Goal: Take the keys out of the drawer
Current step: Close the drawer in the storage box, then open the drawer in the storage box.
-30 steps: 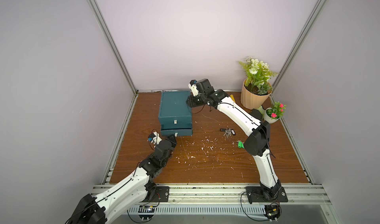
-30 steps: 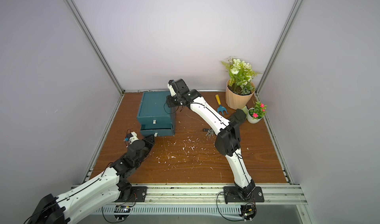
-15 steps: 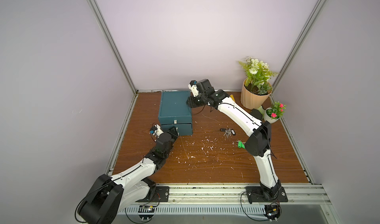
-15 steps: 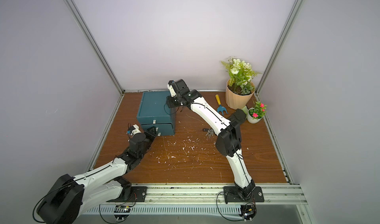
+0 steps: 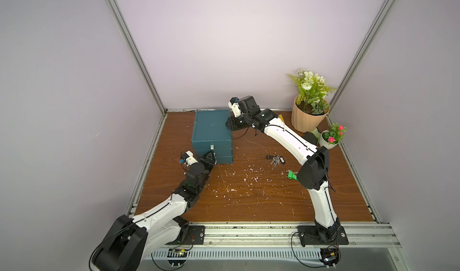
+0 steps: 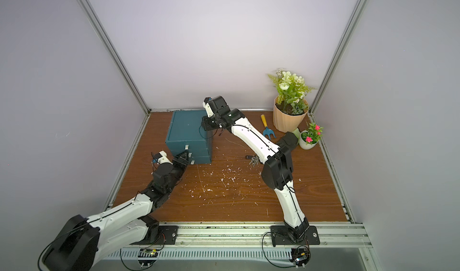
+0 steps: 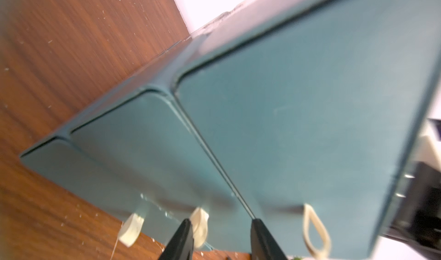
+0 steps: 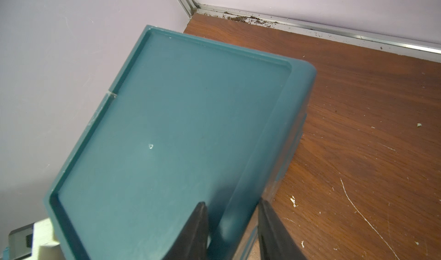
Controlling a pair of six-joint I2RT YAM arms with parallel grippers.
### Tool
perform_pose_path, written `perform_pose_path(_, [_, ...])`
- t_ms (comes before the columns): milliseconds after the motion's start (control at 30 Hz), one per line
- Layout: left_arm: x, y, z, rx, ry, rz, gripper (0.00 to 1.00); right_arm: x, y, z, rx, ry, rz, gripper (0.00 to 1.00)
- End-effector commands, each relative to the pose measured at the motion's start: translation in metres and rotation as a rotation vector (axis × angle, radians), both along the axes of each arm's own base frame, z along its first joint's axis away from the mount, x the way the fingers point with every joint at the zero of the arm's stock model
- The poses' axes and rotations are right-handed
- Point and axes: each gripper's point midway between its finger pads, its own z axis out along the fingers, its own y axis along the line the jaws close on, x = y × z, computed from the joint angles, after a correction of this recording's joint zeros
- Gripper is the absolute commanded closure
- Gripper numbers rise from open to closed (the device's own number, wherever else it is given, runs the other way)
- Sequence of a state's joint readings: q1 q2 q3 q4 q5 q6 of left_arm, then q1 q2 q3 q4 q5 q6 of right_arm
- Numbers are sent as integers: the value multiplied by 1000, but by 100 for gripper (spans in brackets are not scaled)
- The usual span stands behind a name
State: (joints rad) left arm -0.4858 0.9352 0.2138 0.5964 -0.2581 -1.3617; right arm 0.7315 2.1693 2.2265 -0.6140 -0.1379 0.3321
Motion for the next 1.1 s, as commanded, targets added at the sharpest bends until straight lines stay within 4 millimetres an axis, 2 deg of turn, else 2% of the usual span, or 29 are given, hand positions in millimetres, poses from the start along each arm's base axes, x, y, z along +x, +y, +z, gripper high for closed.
perform_pose_path(0, [-19, 10, -30, -34, 96, 13, 56, -16, 1, 4, -1, 22, 54, 62])
perform_pose_path(133, [-32, 16, -49, -36, 164, 26, 52, -14, 2, 1, 3, 32, 58, 62])
perform_pose_path(233, [-33, 15, -55, -86, 150, 25, 51, -14, 4, -2, 9, 42, 65, 62])
perform_pose_path(367, [-23, 4, -55, -85, 125, -21, 48, -12, 3, -4, 8, 44, 66, 62])
perform_pose_path(467, [-13, -12, -54, -101, 111, -79, 48, -11, 2, -4, 6, 41, 67, 62])
perform_pose_path(567, [-6, -19, -54, -138, 88, -98, 51, -9, -1, -3, 5, 39, 65, 63])
perform_pose_path(900, [4, -10, -53, -143, 59, -29, 52, 1, -12, -8, -3, 45, 57, 63])
perform_pose_path(1067, [11, -10, -61, -185, 96, -31, 56, 7, -16, -6, 2, 41, 60, 63])
